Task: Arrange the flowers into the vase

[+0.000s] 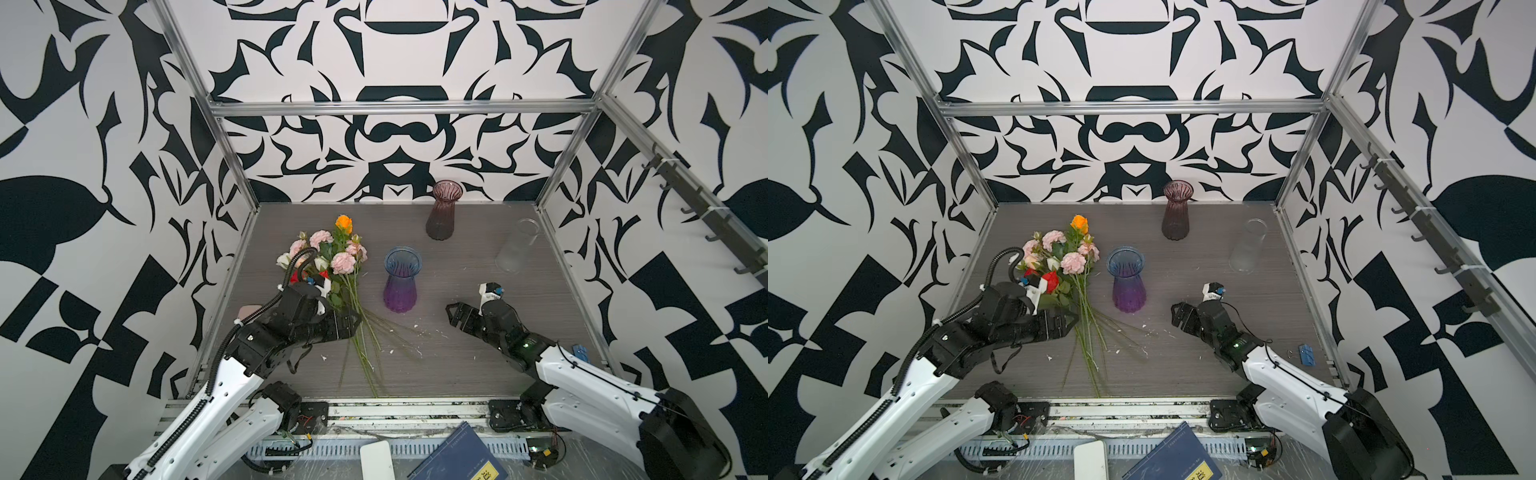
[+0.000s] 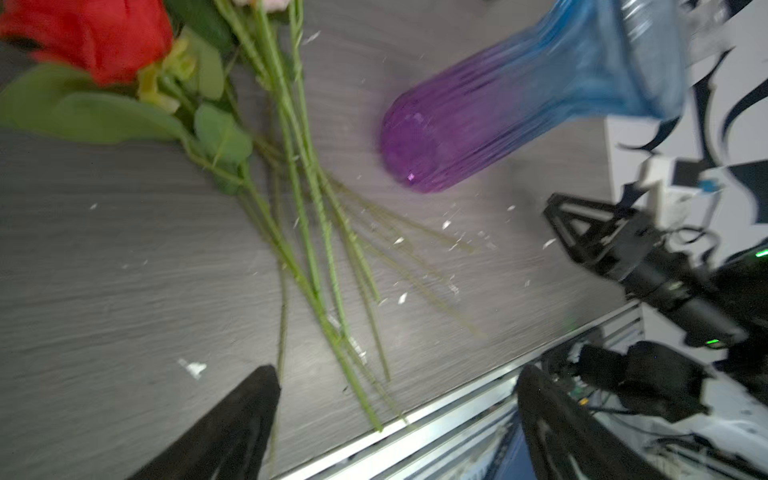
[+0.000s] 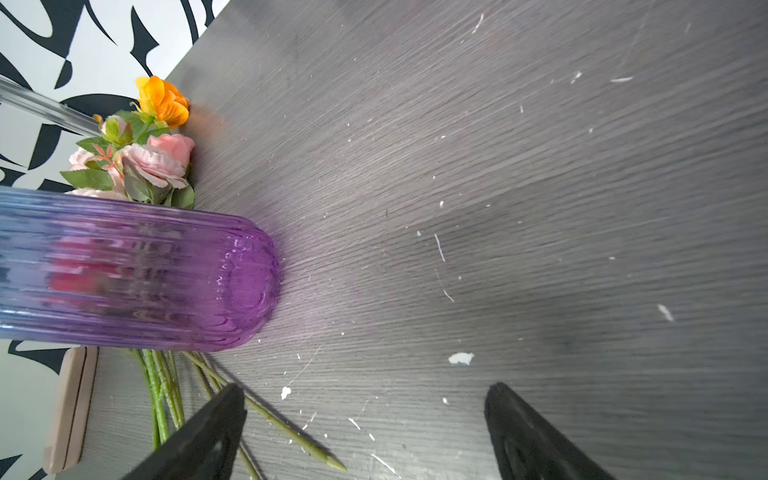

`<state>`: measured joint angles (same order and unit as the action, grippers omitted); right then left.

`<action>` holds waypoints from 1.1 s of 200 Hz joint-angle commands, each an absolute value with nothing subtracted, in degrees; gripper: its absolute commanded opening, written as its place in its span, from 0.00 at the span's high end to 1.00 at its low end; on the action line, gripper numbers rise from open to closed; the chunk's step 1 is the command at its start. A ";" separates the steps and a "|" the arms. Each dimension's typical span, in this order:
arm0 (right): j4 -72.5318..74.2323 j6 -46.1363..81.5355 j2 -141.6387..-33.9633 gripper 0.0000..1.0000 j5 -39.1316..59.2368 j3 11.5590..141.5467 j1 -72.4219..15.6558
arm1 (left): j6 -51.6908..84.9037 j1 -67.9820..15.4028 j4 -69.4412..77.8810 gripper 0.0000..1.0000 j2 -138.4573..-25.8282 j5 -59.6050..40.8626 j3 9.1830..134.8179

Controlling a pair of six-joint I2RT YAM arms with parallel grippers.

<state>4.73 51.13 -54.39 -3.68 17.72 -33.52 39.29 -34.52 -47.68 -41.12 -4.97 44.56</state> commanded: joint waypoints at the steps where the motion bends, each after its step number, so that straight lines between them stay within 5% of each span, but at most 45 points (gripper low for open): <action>1: 6.77 51.33 -54.87 0.06 -3.69 19.95 -33.66 | 40.20 -34.67 -51.26 0.13 -42.75 -4.39 44.55; 112: 5.60 52.11 -52.83 0.08 -5.19 19.39 -33.67 | 30.90 -30.53 -43.11 0.67 -67.33 -1.90 53.02; 199: 5.80 52.03 -53.90 0.07 -4.75 19.83 -33.62 | 30.12 -27.79 -36.92 0.72 -82.92 -4.78 58.27; 220: 5.71 52.03 -52.97 0.08 -4.97 19.37 -33.57 | 30.17 -27.51 -36.73 0.83 -86.93 -4.85 60.51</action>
<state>4.54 51.79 -54.28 -4.05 18.70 -33.52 30.11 -28.01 -37.87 -83.66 -4.01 57.49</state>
